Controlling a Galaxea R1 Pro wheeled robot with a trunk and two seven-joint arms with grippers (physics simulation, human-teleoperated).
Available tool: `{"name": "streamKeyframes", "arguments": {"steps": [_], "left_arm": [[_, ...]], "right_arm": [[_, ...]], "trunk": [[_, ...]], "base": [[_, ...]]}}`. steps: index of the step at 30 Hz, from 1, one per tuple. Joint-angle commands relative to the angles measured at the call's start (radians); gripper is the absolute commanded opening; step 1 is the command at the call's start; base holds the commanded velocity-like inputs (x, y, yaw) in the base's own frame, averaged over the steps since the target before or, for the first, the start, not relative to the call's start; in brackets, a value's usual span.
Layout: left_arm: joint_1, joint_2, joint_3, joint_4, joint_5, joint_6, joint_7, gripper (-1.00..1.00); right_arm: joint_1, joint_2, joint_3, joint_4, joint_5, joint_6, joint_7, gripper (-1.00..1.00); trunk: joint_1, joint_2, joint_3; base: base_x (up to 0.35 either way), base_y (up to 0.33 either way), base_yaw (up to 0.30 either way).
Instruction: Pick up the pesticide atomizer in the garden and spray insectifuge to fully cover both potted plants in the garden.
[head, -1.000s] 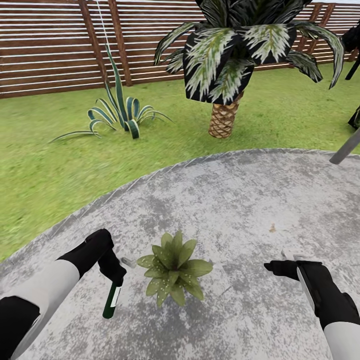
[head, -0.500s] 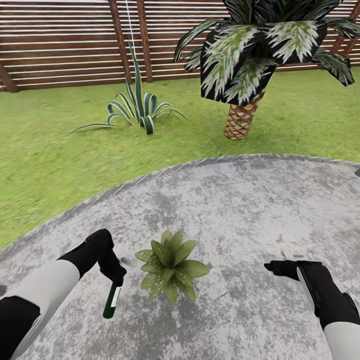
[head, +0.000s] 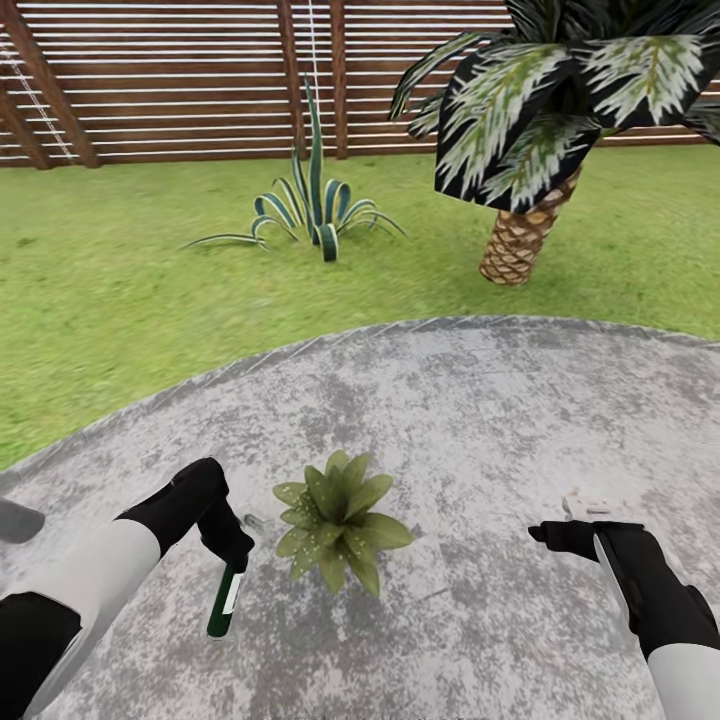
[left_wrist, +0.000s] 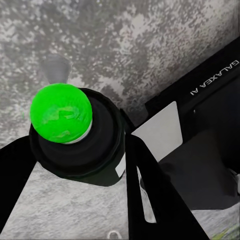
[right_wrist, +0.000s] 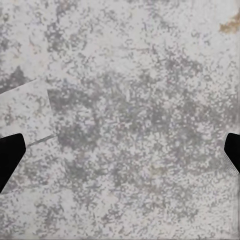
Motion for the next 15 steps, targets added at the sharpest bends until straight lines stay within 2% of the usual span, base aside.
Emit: {"name": "streamKeyframes", "arguments": {"steps": [1,5,10,15], "left_arm": [[-0.001,0.0,-0.003,-0.002,-0.009,0.007,-0.01,-1.0],[-0.001,0.0,-0.003,-0.002,-0.009,0.007,-0.01,-1.0],[-0.001,0.0,-0.003,-0.002,-0.009,0.007,-0.01,-1.0],[-0.001,0.0,-0.002,-0.002,-0.009,0.007,-0.01,-1.0]], "right_arm": [[0.0,0.0,-0.002,-0.001,0.011,0.003,0.009,1.0],[0.0,0.001,-0.002,-0.001,0.013,0.003,0.009,1.0],[0.0,0.0,-0.002,-0.001,0.013,0.003,0.009,1.0],[0.0,0.0,-0.002,-0.001,0.009,0.003,0.009,1.0]], "trunk": [[0.0,0.0,-0.001],[0.0,0.0,-0.003],[0.0,0.0,-0.003],[0.0,0.0,-0.006]], "base": [[-0.133,-0.263,0.254],[-0.076,-0.206,0.154],[-0.002,-0.006,0.003],[0.0,0.0,0.181]]}}
